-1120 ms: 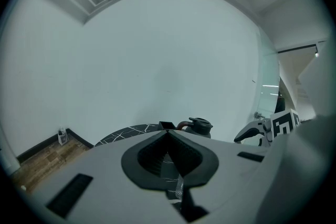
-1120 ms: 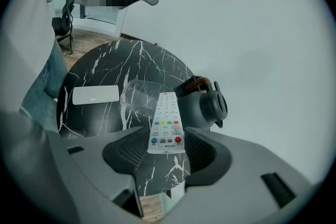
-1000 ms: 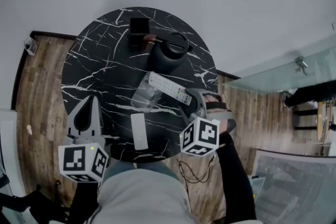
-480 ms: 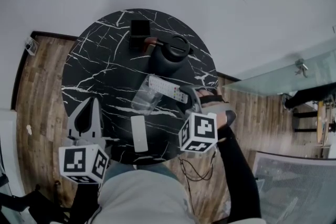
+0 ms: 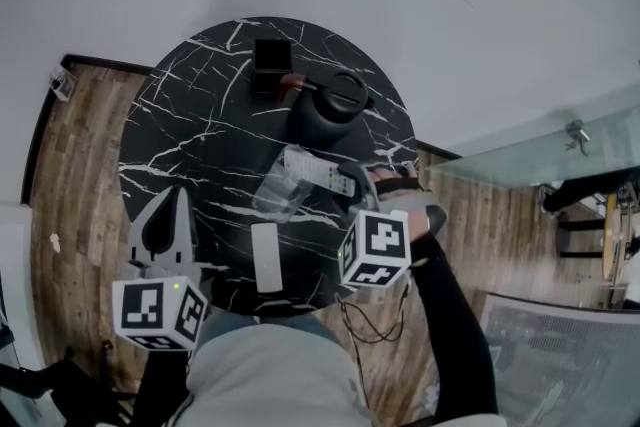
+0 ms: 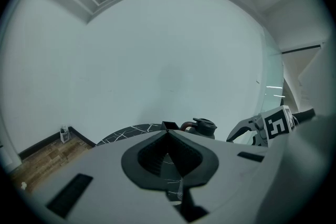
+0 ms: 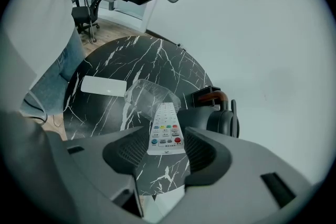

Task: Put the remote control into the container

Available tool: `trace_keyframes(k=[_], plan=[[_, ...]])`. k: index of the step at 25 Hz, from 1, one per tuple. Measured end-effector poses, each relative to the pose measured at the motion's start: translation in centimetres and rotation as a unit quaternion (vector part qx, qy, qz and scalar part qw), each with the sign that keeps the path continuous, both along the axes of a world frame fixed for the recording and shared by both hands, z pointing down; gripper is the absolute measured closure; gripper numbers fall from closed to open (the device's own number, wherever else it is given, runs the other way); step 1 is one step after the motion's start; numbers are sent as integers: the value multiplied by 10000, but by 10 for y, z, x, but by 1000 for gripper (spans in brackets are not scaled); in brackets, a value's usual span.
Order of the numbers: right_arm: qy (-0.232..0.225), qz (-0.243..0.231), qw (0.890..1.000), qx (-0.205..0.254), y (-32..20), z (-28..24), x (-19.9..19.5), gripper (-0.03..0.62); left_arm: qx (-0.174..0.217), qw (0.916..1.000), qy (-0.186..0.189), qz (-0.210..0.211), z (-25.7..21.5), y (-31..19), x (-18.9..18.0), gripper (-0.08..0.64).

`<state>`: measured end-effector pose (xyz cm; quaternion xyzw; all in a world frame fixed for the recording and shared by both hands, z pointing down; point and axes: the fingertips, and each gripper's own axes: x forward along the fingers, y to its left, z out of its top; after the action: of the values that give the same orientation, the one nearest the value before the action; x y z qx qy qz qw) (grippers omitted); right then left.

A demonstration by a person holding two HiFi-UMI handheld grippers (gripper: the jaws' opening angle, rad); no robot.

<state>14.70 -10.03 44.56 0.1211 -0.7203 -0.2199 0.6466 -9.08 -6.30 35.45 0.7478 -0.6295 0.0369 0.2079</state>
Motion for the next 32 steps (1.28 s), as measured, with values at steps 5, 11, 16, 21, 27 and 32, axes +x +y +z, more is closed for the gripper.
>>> trace_keyframes(k=[5, 11, 16, 21, 27, 32], plan=[[18, -73, 9999, -77, -4, 4, -4, 377, -15, 10000, -9, -33, 2, -2, -2, 549], [34, -183, 9996, -226, -7, 10, -13, 378, -50, 9999, -23, -85, 4, -5, -5, 549], [15, -234, 9992, -317, -11, 14, -20, 380, -45, 9998, -38, -165, 3, -6, -11, 549], [-187, -322, 9991, 199, -25, 7, -28, 564, -72, 9998, -19, -177, 5, -7, -13, 549], [-322, -122, 9989, 332, -35, 4, -26, 581, -69, 9999, -11, -144, 6, -11, -13, 549], [-995, 447, 9922, 602, -40, -17, -20, 581, -59, 10000, 45, 4, 2, -12, -5, 549]])
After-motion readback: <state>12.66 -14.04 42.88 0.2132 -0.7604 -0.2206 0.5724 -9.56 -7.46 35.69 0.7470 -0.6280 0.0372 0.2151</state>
